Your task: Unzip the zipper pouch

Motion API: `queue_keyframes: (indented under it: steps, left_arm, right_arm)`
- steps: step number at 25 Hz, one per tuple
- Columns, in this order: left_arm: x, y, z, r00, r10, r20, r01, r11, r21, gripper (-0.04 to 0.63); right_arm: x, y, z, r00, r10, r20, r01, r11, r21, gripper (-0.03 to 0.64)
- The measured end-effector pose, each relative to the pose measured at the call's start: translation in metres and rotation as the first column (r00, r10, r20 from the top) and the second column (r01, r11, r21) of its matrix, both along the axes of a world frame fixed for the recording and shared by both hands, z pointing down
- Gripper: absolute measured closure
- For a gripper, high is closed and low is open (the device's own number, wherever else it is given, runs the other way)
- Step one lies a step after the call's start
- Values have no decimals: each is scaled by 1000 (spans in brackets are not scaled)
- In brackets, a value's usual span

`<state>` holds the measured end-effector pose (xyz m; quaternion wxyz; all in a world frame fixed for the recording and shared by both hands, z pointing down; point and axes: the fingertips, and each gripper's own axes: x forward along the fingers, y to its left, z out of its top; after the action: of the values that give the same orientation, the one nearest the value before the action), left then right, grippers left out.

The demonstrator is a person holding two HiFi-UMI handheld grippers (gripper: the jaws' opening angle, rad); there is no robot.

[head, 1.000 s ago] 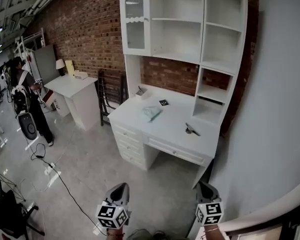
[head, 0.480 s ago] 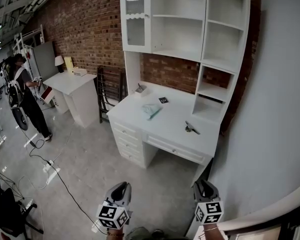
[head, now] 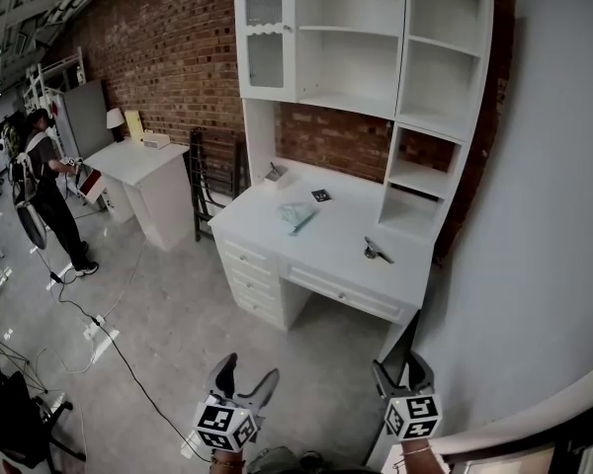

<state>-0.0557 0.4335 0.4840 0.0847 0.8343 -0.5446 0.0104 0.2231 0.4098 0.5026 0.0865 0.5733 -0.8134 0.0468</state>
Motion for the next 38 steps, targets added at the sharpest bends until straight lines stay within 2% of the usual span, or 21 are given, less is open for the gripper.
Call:
queue_keyframes:
  steps: [7,9,13,16,20,22,25,29,38]
  left_arm:
    - [13,-1,1,999,33,15,-33,999,6,87]
    - [14,-2,0,1000,27,13,-27,1000,4,61]
    - [17,-9,0,999,31,-20,-32,999,-10,28]
    - [15,-14,3,1000,27,-6,-27,999,-21,25]
    - [10,-31,13,1000,22,-19,-23,999,-47,25]
    - [11,-42,16,999,27,-24,-28,998,-51,25]
    - [15,-61,9,998,61,-17,-61,998,-12,26]
    - [17,-98,4,995,99,22,-100,995,14,28]
    - [23,-198,4,988,151,45,-151,988,13,28]
  right_arm:
    - [3,-4,3,1000,-14,21,14,1000,-4,230]
    - [3,-4,3,999,-18,27,18,1000,-5,180]
    - [6,-11,2,999,-14,29,14,1000,5,145]
    - [5,-17,2,1000,-20,15,20,1000,19,83]
    - [-1,-31,6,999,-28,-15,28,999,31,43]
    - [-2,-40,9,999,-28,-26,29,999,29,43]
    - [-5,-60,11,999,-27,-17,28,999,26,43]
    - [-12,-95,11,1000,-17,6,17,999,31,43]
    - [-33,-172,7,993,-86,-77,91,994,60,48]
